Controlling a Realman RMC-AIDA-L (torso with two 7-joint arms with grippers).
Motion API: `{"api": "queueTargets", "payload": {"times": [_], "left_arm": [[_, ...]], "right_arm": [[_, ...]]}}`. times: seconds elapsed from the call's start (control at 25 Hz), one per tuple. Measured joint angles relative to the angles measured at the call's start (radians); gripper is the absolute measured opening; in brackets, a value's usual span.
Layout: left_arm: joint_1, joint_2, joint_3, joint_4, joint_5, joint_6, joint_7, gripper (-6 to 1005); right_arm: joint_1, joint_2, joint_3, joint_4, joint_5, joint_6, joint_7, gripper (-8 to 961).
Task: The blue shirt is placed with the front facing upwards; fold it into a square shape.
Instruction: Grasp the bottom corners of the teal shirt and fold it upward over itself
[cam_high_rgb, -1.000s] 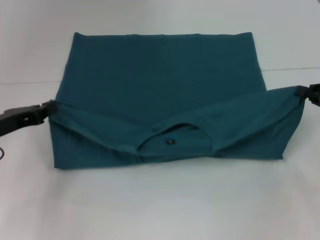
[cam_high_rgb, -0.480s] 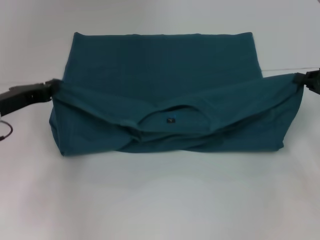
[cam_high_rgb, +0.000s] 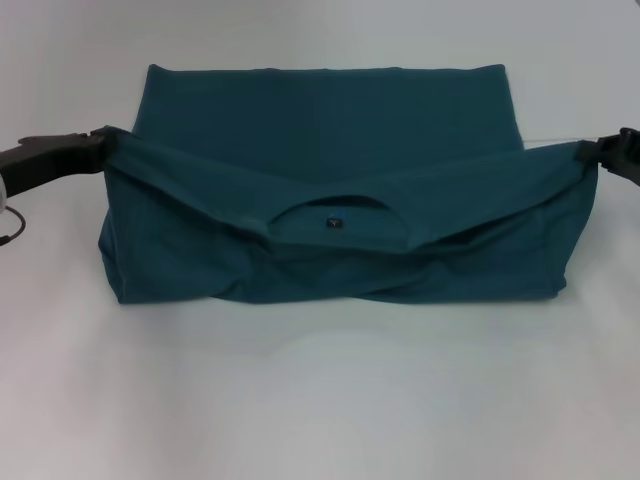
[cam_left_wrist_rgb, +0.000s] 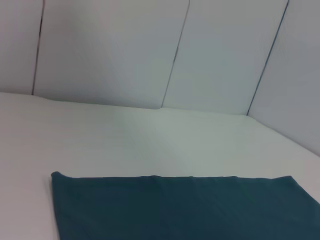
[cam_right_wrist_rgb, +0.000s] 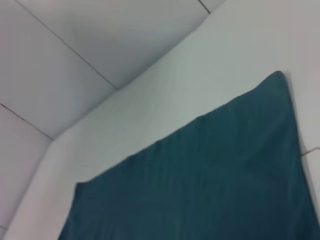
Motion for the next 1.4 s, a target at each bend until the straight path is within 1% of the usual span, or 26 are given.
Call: {"api": "queueTargets", "payload": {"times": [0.12,0.28,0.52,0.64,0.84,1.04,1.4], "left_arm": [[-0.011,0.001,0.001,-0.006,0.001,-0.015,0.023,104],[-0.022,0.001,0.007,-0.007,0.002,-0.039,0.035,108],[-0.044,0.009,0.024,-0.028,0.002,-0.087,0.048,113],[-0.055,0.007,0.036,-0.045,0.001,-0.124,0.065,116],[-0.081,0.007,0.038,-0.081,-0.004,-0.178,0.107,120],[-0.094,0.009,0.037,-0.084,-0.006,-0.2,0.124,125],[-0.119,0.002,0.034,-0.091,-0.008,-0.247,0.167,133]], "right_arm": [[0.007,-0.005,-0.03,0.0,-0.001,0.025,0.004,6],[0.014,-0.006,-0.035,-0.006,-0.001,0.042,0.003,7],[0.03,-0.013,-0.052,-0.002,-0.001,0.064,0.001,7],[0.033,-0.011,-0.073,-0.001,-0.001,0.092,0.003,7],[0.039,-0.006,-0.076,0.001,-0.001,0.133,-0.002,7],[0.046,-0.006,-0.09,0.002,-0.001,0.168,-0.004,7],[0.065,-0.003,-0.117,0.01,0.0,0.221,-0.018,6]]}}
